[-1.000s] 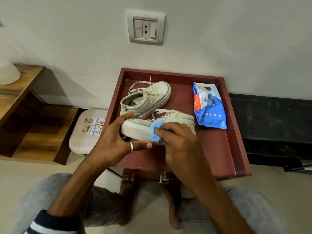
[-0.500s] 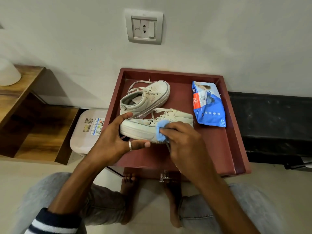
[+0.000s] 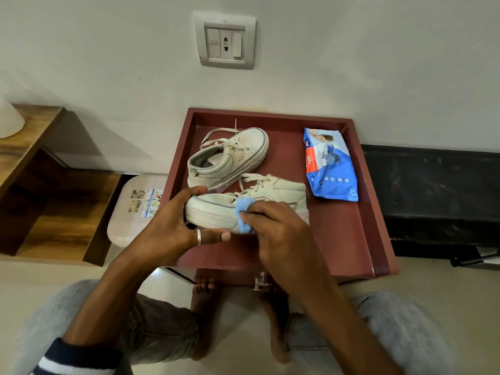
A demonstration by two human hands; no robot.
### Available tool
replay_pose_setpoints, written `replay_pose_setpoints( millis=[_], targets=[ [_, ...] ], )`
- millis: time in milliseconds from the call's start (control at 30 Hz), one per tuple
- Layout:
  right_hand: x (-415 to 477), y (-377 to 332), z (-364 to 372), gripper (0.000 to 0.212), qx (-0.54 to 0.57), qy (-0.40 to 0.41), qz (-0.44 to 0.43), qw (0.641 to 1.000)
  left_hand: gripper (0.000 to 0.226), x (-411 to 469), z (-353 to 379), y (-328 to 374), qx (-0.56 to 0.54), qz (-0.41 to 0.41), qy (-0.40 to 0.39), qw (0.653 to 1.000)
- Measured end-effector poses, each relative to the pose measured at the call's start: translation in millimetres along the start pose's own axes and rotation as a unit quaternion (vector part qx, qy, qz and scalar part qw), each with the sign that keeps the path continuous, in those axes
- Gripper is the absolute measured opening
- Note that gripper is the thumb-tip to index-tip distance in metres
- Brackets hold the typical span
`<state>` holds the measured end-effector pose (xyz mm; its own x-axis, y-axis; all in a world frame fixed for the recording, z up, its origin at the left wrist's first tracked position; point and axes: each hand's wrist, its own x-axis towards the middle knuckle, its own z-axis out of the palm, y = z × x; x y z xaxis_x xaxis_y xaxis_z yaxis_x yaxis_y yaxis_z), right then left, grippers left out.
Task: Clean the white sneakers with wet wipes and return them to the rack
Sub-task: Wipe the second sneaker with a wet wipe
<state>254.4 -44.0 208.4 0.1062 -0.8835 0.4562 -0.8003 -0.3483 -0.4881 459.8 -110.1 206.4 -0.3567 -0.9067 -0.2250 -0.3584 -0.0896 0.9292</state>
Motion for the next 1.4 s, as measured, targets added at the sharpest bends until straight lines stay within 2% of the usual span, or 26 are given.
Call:
replay_pose_setpoints(
  millis=[100, 233, 367, 533, 667, 733, 867, 1000, 1100, 1200, 1300, 1400],
  targets=[
    [-10.1, 32.0, -10.6, 0.031, -0.027, -0.001, 0.039, 0.999, 0.092, 1.3, -0.6, 1.9, -0.010, -0.011, -0.004, 1.000],
    [-17.4, 64.7, -23.7, 0.031, -0.069, -0.005, 0.094, 0.993, 0.094, 3.5, -1.8, 0.7, -0.030, -0.030, -0.001, 0.999],
    [-17.1, 57.8, -18.5, 0.028, -0.066, 0.032, 0.128, 0.989, 0.083, 3.4, -1.6, 0.6, -0.055, -0.039, -0.010, 0.998],
    [-8.8, -0.3, 6.3, 0.025, -0.001, 0.035, 0.073, 0.997, 0.083, 0.8, -0.7, -1.1, -0.077, -0.045, -0.018, 0.996],
    [-9.4, -16.4, 14.2, 0.025, 0.005, 0.011, 0.014, 1.000, 0.096, 1.8, -2.2, -3.8, -0.066, -0.039, -0.025, 0.997],
    [-12.0, -2.5, 10.8, 0.022, -0.033, 0.007, 0.021, 0.999, 0.096, 2.3, -3.7, -4.4, -0.069, -0.038, -0.032, 0.996],
    [-18.5, 41.1, -7.1, 0.022, -0.121, 0.007, 0.088, 0.989, 0.095, 3.5, -6.1, -4.4, -0.062, -0.041, -0.040, 0.996],
    [-19.7, 47.3, -12.7, 0.015, -0.092, 0.038, 0.134, 0.986, 0.098, 3.8, -4.6, -3.8, -0.063, -0.040, -0.036, 0.997],
    [-17.1, 16.6, -0.3, 0.014, -0.046, 0.050, 0.105, 0.992, 0.098, 2.2, -2.9, -3.3, -0.081, -0.046, -0.032, 0.995],
    [-12.7, -11.2, 8.4, 0.022, 0.008, 0.038, 0.050, 0.998, 0.105, 1.4, -2.2, -2.2, -0.079, -0.050, -0.030, 0.995],
    [-12.8, -0.8, 6.0, 0.023, -0.026, 0.017, 0.023, 0.999, 0.103, 1.9, -2.8, -1.8, -0.080, -0.057, -0.037, 0.995],
    [-16.2, 36.4, -8.2, 0.017, -0.102, 0.000, 0.068, 0.992, 0.095, 2.9, -5.2, -2.8, -0.076, -0.060, -0.041, 0.994]
  ],
)
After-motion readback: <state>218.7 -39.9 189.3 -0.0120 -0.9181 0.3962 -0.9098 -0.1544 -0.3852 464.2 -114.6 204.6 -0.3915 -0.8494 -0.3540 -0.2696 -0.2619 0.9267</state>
